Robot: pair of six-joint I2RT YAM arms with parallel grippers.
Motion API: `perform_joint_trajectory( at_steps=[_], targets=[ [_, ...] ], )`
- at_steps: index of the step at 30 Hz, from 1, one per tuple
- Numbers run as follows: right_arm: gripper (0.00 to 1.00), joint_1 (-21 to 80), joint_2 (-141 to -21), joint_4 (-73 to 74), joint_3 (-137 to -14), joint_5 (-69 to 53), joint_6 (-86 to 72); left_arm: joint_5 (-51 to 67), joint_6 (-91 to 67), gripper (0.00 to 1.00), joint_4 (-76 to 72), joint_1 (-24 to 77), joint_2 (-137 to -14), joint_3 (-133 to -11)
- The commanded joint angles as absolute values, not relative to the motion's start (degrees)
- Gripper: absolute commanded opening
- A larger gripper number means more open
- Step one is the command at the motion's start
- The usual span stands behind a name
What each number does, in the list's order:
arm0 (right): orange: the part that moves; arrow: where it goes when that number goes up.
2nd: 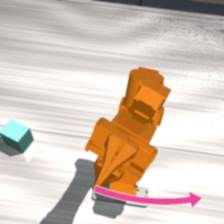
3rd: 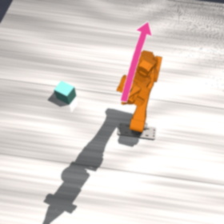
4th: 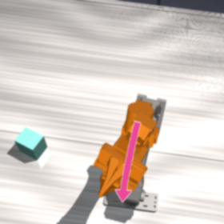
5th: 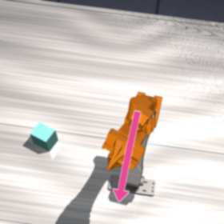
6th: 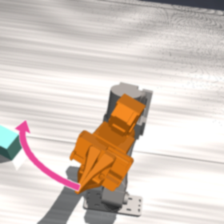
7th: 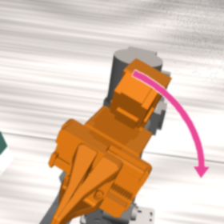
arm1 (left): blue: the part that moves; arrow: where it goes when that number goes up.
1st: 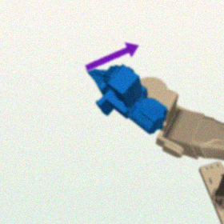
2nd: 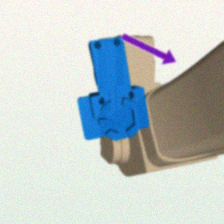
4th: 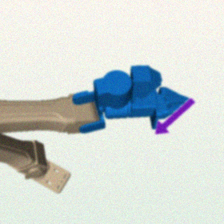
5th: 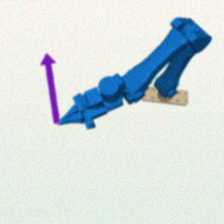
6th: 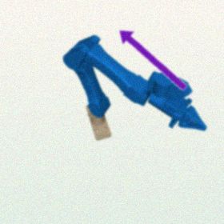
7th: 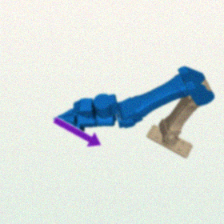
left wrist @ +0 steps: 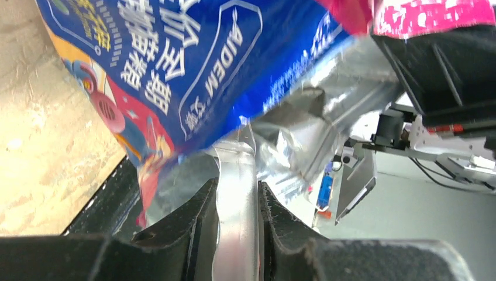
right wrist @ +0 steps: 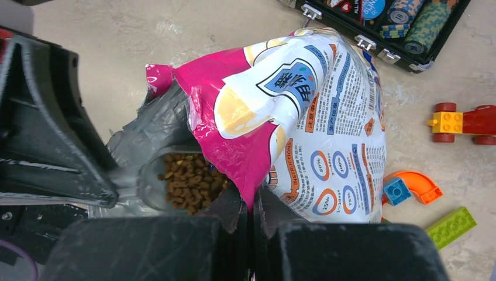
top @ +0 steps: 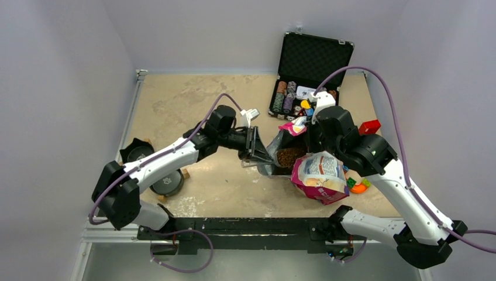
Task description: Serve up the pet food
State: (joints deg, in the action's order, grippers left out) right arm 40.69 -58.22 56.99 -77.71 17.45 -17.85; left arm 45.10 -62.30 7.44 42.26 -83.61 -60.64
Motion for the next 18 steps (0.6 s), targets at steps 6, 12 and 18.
perform_joint_trajectory(
  at_steps=[6, 12, 18],
  targets=[
    [0.00, 40.7, -54.7, 51.5, -78.1, 18.4, -17.6, 48.1, -63.1, 0.00, 7.8, 39.6, -72.3, -55.2],
    [0.00, 40.7, -54.9, 51.9, -79.3, 17.5, -17.9, 47.5, -67.0, 0.00, 4.8, 38.8, -69.7, -54.2],
    [0.00, 40.7, -55.3, 51.9, -79.7, 16.6, -17.8, 37.9, -59.8, 0.00, 31.6, 39.4, -72.6, -65.9]
  ],
)
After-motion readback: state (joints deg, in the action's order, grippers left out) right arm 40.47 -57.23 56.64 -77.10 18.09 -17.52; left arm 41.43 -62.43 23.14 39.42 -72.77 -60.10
